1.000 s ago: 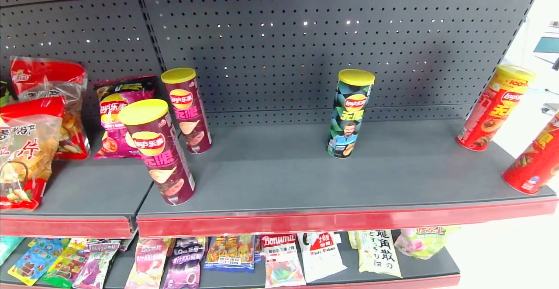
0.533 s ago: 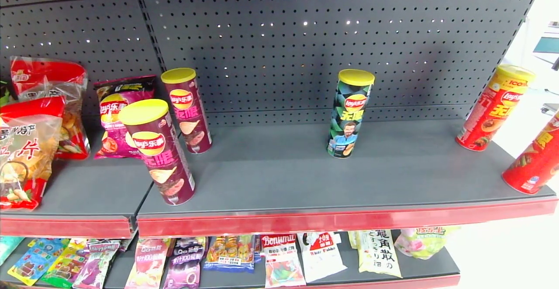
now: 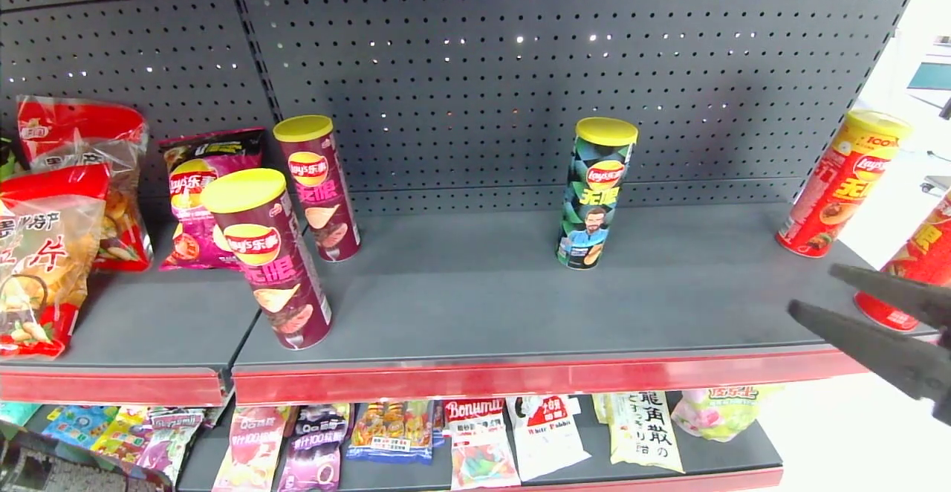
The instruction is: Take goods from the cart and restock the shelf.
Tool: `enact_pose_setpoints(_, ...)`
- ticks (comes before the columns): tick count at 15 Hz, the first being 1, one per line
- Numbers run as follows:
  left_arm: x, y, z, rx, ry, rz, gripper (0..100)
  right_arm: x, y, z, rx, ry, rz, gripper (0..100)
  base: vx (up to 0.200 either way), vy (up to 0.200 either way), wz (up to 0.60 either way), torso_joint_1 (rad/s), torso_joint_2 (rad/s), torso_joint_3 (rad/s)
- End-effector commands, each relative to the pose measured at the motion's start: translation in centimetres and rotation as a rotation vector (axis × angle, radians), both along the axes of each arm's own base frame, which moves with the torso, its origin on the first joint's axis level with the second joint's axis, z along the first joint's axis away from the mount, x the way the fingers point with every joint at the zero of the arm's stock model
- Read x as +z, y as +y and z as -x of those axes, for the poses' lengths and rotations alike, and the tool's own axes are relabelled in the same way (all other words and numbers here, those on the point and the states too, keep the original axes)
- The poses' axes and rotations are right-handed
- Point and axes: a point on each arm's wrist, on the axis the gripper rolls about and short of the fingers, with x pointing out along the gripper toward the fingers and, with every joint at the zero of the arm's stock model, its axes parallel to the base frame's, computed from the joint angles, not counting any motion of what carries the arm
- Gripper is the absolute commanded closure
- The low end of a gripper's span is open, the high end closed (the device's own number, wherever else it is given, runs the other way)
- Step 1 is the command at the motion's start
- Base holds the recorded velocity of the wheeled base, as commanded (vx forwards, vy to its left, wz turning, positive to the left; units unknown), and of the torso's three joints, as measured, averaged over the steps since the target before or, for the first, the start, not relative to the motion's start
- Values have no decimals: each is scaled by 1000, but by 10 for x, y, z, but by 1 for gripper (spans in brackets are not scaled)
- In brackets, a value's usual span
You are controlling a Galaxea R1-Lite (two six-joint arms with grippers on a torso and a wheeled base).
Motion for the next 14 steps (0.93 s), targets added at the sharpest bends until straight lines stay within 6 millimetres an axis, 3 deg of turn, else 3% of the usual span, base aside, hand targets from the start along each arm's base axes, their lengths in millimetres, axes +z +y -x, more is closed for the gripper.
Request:
enact_pose_setpoints(1,1,-1,-5,-3,27,-3,100,-11,11,-99,110,63,21,0,0,0,0,0,0,0)
enact_pose_setpoints(7,8,-1,-5,-3,8,-3,100,-14,-4,-164,333,-36,95,0,0,0,0,0,0,0)
enact_pose_setpoints(8,8,-1,-5,-3,8,-3,100,-14,-4,-164,333,-36,95,0,0,0,0,0,0,0)
enact_pose_setpoints(9,10,-1,-4,-3,-1,-13,100,-13,-5,-181,345,-58,104,0,0,0,0,0,0,0)
enact_pose_setpoints(14,14,-1,-5,-2,-6,-14,100,-17,-4,-223,355,-79,104,0,0,0,0,0,0,0)
